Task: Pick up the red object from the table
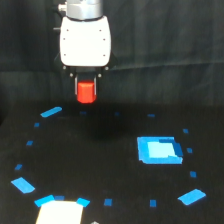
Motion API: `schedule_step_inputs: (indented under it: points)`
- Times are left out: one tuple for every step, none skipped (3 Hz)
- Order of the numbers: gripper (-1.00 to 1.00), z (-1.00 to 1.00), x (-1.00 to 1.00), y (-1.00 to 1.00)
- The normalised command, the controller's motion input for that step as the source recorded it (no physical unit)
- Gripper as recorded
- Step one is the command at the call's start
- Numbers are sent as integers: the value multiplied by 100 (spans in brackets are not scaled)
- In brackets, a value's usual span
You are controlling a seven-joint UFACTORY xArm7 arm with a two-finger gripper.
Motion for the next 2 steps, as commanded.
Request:
schedule_step_inputs:
  points:
    - [-100, -13, -16, -17]
    - [-61, 100, 1, -4]
